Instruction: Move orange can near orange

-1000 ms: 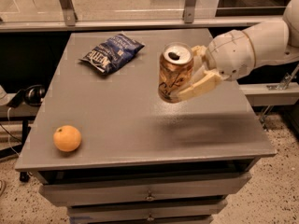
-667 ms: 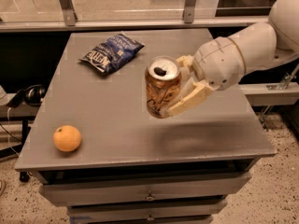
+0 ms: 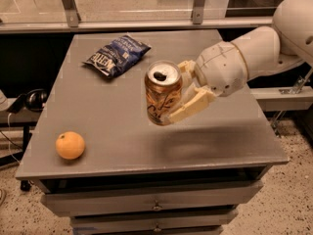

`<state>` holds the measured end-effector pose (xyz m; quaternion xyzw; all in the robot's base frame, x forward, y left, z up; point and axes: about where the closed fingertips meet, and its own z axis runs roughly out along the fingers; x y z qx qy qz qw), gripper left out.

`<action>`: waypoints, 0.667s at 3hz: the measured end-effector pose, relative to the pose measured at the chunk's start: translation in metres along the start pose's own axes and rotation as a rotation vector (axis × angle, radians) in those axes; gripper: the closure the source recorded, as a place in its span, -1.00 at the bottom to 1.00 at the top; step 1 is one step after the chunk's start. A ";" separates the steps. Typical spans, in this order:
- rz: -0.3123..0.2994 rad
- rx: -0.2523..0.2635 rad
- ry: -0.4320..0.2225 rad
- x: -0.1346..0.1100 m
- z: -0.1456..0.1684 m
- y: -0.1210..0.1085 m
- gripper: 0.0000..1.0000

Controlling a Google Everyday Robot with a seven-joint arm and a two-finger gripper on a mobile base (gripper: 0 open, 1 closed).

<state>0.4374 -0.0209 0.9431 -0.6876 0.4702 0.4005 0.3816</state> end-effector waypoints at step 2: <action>0.065 0.002 0.022 0.001 0.068 -0.001 1.00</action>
Offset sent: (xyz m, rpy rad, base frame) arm -0.0145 0.0982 -0.0563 -0.0884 0.0724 -0.0693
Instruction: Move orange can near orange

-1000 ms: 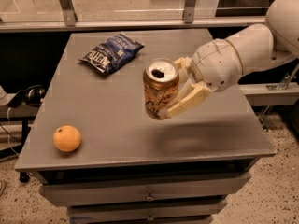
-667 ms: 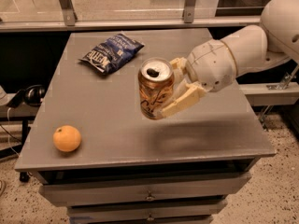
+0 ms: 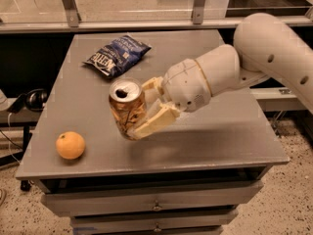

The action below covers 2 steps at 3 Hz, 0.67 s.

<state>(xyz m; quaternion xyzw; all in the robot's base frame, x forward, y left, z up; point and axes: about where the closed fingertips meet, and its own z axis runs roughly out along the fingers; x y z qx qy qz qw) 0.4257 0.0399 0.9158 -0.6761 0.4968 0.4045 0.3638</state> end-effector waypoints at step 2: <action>0.019 0.026 0.055 0.029 0.051 -0.012 1.00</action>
Offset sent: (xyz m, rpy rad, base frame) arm 0.0152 0.0518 -0.0680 -0.0565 -0.0062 -0.0654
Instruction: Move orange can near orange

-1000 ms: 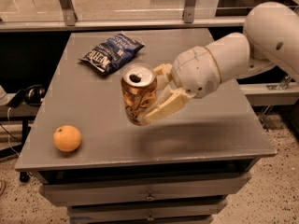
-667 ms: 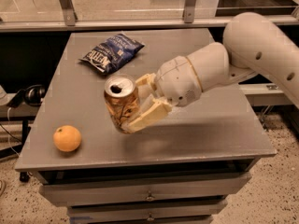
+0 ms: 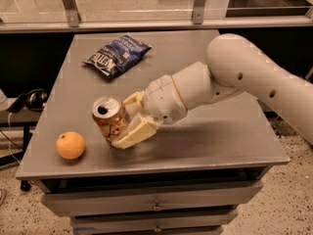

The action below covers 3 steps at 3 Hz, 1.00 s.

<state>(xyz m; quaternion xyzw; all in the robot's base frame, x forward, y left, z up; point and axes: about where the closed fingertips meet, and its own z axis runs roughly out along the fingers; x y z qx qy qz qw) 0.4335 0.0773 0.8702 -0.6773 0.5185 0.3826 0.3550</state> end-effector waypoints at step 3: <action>-0.031 -0.001 -0.016 0.003 0.029 -0.015 0.16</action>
Offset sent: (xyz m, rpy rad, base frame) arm 0.0142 0.0303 -0.0173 0.0239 -0.0213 0.0144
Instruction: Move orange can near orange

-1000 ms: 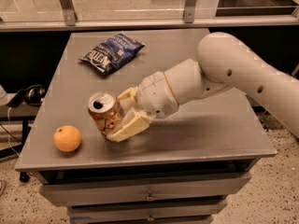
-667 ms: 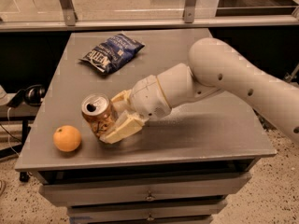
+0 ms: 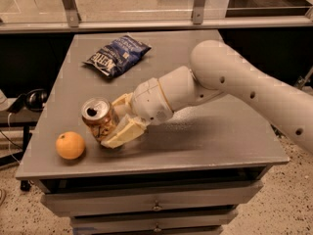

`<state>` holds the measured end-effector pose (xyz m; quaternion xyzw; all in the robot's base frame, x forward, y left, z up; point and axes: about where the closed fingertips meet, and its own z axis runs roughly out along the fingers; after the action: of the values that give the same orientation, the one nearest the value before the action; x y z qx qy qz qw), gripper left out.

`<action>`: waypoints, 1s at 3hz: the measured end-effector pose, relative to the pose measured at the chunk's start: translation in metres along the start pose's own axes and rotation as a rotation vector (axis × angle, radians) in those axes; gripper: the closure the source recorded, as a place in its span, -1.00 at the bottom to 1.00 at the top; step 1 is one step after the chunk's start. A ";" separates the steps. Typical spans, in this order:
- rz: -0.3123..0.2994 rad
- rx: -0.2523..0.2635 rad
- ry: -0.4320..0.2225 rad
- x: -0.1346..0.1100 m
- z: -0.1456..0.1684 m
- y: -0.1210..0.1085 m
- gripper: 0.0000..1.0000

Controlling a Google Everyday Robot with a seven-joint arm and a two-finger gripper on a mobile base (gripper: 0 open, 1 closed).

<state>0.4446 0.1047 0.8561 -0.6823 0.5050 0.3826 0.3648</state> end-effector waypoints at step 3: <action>-0.012 0.014 -0.011 0.004 0.001 0.002 -1.00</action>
Offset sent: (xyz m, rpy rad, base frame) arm 0.0025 -0.0038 -0.0043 0.0240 -0.0214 -0.0159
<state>0.4434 0.1031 0.8520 -0.6808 0.5015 0.3805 0.3745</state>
